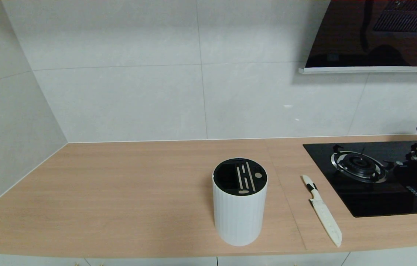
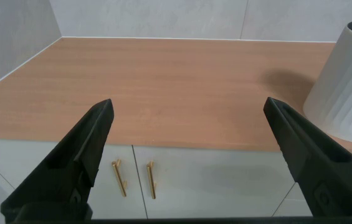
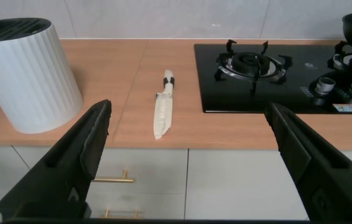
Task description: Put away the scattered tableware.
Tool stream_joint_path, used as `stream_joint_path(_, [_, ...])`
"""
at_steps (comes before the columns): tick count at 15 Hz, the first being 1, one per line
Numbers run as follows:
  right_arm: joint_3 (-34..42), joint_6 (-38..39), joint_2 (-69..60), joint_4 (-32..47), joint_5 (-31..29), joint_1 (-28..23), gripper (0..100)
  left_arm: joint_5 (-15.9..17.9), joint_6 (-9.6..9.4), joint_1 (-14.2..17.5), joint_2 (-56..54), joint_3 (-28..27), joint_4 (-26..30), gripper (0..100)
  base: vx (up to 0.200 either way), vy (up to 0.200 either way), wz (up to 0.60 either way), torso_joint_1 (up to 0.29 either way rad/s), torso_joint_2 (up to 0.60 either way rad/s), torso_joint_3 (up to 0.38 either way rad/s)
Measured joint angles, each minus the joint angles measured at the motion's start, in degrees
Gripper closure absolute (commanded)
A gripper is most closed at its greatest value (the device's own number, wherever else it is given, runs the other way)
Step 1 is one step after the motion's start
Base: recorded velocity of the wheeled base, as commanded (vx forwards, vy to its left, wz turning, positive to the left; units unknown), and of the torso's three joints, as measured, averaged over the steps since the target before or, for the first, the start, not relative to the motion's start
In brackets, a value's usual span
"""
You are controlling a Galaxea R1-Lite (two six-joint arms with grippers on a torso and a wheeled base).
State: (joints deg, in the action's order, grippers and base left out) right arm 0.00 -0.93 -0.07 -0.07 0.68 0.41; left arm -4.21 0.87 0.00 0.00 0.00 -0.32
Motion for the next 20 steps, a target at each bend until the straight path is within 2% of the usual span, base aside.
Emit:
stream_joint_path(5, [-0.13,-0.84,0.0,-0.5,-0.52,0.0,0,0.0,0.0,0.0,0.0,0.0,0.0,0,0.0,0.0,0.0,0.0,0.0,0.0])
stream_joint_path(10, [-4.29,-0.35,3.75,-2.6,1.32,0.21,0,0.0,-0.02,0.0,0.0,0.0,0.0,0,0.0,0.0,0.0,0.0,0.0,0.0])
stream_joint_path(15, [-8.55,-0.3,22.28,-2.94,2.43,1.06,0,0.0,0.0,0.0,0.0,0.0,-0.01,0,0.0,0.0,0.0,0.0,0.0,0.0])
stream_joint_path(20, [-18.08,-0.38,46.51,-3.32,0.29,6.85,0,0.0,-0.02,0.0,0.0,0.0,-0.01,0,0.0,0.0,0.0,0.0,0.0,0.0])
